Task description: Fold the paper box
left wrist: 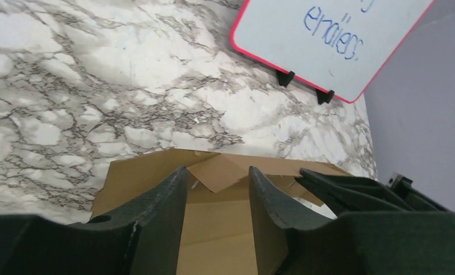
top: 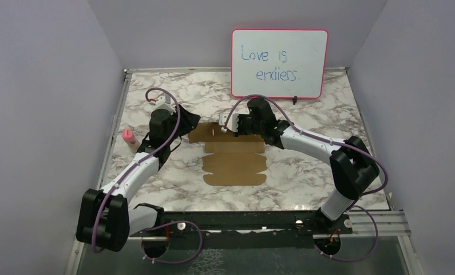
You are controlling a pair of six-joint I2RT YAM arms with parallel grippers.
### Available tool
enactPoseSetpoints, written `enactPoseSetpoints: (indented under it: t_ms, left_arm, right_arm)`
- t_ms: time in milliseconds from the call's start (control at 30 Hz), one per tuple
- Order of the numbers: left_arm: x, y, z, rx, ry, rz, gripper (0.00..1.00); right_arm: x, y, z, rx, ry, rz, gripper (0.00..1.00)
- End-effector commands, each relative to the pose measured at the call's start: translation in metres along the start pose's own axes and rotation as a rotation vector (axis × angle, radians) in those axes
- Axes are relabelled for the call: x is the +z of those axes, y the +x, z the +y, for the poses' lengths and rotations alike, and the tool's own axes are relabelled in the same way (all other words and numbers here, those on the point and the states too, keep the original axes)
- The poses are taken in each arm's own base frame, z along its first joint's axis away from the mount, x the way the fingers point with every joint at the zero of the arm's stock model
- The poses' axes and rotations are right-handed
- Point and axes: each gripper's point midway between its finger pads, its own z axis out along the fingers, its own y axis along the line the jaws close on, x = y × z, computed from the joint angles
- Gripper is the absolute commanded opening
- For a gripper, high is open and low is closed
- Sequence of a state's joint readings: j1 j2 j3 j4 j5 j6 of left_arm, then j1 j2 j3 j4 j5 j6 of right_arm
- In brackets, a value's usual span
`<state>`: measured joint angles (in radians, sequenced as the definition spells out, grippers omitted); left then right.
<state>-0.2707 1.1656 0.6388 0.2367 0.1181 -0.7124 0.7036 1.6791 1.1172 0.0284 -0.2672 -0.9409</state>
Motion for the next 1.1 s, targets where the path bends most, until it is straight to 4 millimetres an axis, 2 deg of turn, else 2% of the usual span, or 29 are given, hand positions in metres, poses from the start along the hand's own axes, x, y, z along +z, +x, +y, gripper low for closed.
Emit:
enactPoseSetpoints:
  t_ms: [0,133,333,500,633,767,933,1067]
  left_arm:
    - [0.009,0.009,0.016,-0.026,-0.035,0.029,0.4]
    - [0.016,0.02,0.013,-0.039,0.001,0.07,0.33]
    - [0.017,0.033,0.016,-0.056,0.013,0.102,0.26]
    - [0.016,0.046,0.015,-0.064,0.036,0.143,0.23]
    - [0.015,0.052,0.004,-0.04,0.066,0.154,0.22]
    - [0.018,0.055,0.002,-0.02,0.069,0.155,0.22]
    - [0.019,0.055,0.005,0.004,0.055,0.135,0.22]
    - [0.012,0.05,0.013,0.015,0.018,0.092,0.25]
  right_arm:
    - [-0.007,-0.015,-0.007,-0.047,0.061,-0.018,0.01]
    - [-0.008,-0.021,-0.004,-0.077,0.09,-0.011,0.01]
    - [-0.012,-0.03,-0.002,-0.112,0.142,-0.024,0.01]
    - [-0.017,-0.043,-0.01,-0.148,0.205,-0.07,0.01]
    - [-0.018,-0.046,-0.015,-0.17,0.244,-0.088,0.01]
    - [-0.018,-0.047,-0.015,-0.218,0.277,-0.083,0.01]
    - [-0.02,-0.045,-0.01,-0.266,0.325,-0.083,0.01]
    - [-0.02,-0.04,-0.009,-0.303,0.369,-0.076,0.01]
